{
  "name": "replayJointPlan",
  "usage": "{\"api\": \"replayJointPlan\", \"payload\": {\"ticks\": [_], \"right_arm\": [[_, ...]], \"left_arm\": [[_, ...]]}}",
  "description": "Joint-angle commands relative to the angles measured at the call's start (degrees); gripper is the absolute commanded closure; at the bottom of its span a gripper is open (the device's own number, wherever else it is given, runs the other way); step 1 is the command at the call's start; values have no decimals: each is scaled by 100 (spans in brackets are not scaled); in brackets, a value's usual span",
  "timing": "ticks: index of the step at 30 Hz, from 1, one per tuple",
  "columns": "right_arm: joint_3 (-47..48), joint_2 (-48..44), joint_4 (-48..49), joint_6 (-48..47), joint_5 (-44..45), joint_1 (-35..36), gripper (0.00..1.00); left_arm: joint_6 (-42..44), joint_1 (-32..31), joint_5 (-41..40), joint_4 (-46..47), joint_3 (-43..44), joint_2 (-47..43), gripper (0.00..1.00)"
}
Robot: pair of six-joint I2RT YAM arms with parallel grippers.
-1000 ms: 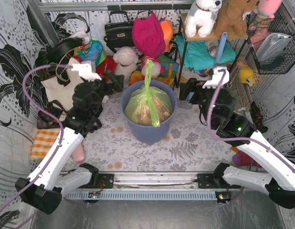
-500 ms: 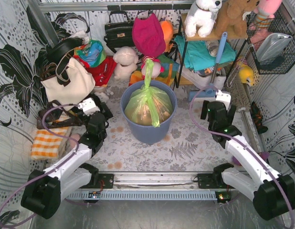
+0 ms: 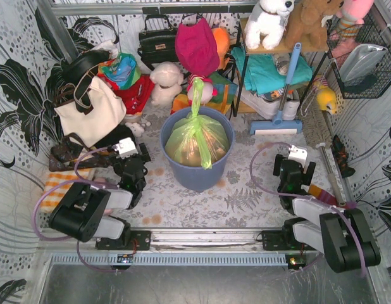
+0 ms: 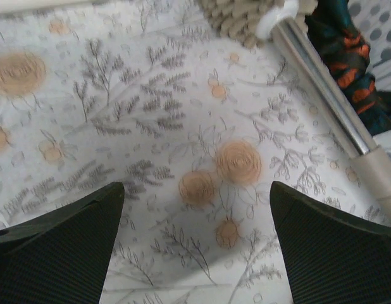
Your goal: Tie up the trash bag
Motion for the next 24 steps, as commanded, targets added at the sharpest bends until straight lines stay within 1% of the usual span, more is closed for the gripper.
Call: {"api": "replayJointPlan", "payload": {"ticks": [1,3,6,9,12,13,14,15,16,17,18,19,20,21,22,24], "right_arm": [[-9,535,2319,-360,-112,-146,3],[86,932,2723,-373,-329,-220,3],[254,1460,3249,-413,-850,-355,3],[571,1755,3046,-514,-1312,-502,3],[398,2172,3828,-418,-1825,-819,3],[417,2222,3878,-387,-1908,-873,3],[451,2159,3603,-363,-2028,-901,3],[413,2193,3688,-369,-2149,-935,3],[374,2272,3895,-426,-2352,-974,3],[381,2321,3874,-464,-2685,-1019,3],[370,2620,4043,-535,-2897,-1030,3],[368,2719,4461,-608,-2967,-1036,3],[467,2567,3985,-527,-2964,-1047,3],[463,2602,3854,-508,-2985,-1079,3],[412,2697,4250,-538,-2968,-1073,3],[430,2639,4067,-480,-2906,-1079,3]], "left_arm": [[626,281,417,1806,90,648,2],[424,393,669,1221,220,494,2],[364,639,1393,1306,67,398,2],[380,829,2140,1776,-241,380,2],[513,1013,2925,2583,-533,729,2],[604,1021,2986,2899,-556,890,2],[547,1024,2988,2756,-530,826,2],[495,1039,3005,2376,-446,700,2],[471,1064,2988,2308,-392,723,2],[473,1070,2936,2385,-367,790,2],[435,1070,2899,2308,-345,772,2],[410,1075,2887,2194,-328,728,2],[403,1084,2889,2227,-319,742,2],[408,1092,2896,2237,-311,766,2],[385,1105,2883,2111,-270,761,2],[271,1203,2910,1727,-82,751,2]]}}
